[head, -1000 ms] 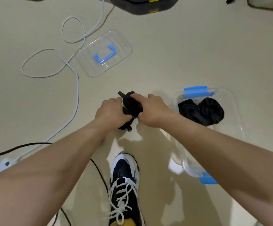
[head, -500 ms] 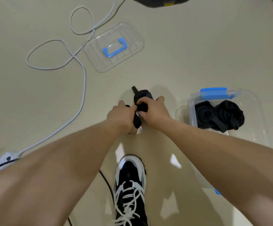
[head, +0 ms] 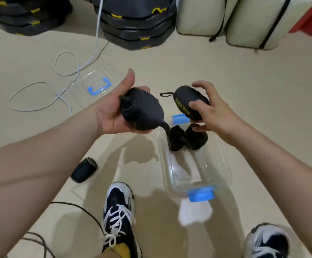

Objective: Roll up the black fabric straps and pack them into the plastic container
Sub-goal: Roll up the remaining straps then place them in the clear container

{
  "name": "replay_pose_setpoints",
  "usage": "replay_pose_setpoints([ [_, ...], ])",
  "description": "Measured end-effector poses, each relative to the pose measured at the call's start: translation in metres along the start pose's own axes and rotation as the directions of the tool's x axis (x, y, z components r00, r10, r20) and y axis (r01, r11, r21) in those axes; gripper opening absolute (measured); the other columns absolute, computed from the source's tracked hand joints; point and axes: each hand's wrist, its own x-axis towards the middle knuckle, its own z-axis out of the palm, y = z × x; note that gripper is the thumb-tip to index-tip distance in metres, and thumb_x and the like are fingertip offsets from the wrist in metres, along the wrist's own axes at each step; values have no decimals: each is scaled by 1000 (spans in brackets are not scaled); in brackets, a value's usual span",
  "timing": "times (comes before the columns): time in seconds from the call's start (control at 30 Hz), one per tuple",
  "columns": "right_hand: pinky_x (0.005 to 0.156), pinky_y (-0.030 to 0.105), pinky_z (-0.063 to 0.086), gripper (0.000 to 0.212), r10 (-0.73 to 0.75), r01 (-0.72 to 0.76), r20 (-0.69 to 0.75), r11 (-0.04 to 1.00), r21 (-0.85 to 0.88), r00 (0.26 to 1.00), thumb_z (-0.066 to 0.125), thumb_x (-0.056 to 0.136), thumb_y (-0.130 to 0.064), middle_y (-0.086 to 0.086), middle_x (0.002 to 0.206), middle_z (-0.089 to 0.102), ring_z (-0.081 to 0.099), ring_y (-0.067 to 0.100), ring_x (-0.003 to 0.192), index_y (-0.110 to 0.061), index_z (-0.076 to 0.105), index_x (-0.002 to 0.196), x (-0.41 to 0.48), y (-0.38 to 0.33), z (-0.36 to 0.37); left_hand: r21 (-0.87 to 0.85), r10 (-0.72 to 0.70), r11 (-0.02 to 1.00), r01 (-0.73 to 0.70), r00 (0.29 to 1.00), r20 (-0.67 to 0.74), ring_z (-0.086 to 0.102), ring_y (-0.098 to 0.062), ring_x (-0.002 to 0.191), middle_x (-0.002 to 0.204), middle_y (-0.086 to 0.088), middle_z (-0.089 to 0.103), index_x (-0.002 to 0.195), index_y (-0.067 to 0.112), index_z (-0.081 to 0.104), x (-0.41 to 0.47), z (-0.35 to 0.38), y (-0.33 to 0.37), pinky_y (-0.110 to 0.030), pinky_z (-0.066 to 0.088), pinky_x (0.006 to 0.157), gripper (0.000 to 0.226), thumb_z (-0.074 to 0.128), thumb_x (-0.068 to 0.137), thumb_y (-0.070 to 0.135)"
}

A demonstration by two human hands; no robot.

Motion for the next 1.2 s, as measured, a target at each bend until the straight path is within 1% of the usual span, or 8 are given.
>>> replay_pose_setpoints([
  [0.1,78,38,62,34,200,-216,105,960,178,974,62,90,-12,10,124,61,66,26,86,-35,63,115,-25,19,-39,156,-53,987,40,995,79,70,-30,84,94,-7,68,85,22,69,4,40,-12,-48,58,69,46,91,46,27],
  [0.17,72,31,60,34,210,-212,132,977,6,969,67,85,-10,7,116,62,63,20,83,-33,67,110,-38,38,-52,383,-128,916,120,992,-5,66,-26,78,94,-9,64,91,19,67,12,61,-28,-36,56,64,36,73,56,13],
  [0.3,75,25,45,41,153,-39,139,796,-604,978,71,80,-23,4,108,48,56,20,86,-39,62,116,-43,75,-51,816,-115,542,202,979,-167,58,-16,74,90,-2,61,101,16,67,32,88,-75,-24,49,67,28,70,75,8],
  [0.4,82,32,47,54,108,51,170,680,-731,980,72,79,-30,-1,109,42,57,25,93,-33,54,130,-43,91,-35,966,46,214,147,986,-161,53,-11,86,99,1,51,111,18,64,48,89,-104,-23,48,68,38,74,75,23],
  [0.57,71,36,46,42,-12,230,252,451,-863,968,63,83,-21,6,114,53,51,28,80,-16,50,122,-32,122,-10,999,189,35,-16,982,9,52,-14,73,85,0,56,95,15,52,71,89,-123,-23,37,54,38,77,71,29],
  [0.73,66,35,38,34,-216,302,237,346,-888,947,59,78,-2,10,101,60,53,32,80,-10,59,111,-17,152,3,973,120,-193,-130,981,155,48,-21,89,78,6,39,73,27,39,94,73,-146,-27,36,67,34,72,73,36],
  [1.0,59,33,38,49,-392,387,316,116,-915,864,69,52,3,5,86,57,56,26,75,-14,65,98,-15,180,7,843,208,-536,-34,963,171,46,-25,112,118,-7,55,123,12,50,109,58,-162,-33,38,70,32,55,97,30],
  [1.2,58,28,26,55,-323,333,257,205,-920,911,77,48,2,5,80,56,51,21,50,-17,68,99,-15,172,10,829,239,-560,8,959,152,53,-27,101,121,-11,46,127,11,40,110,67,-161,-35,35,64,32,46,100,27],
])
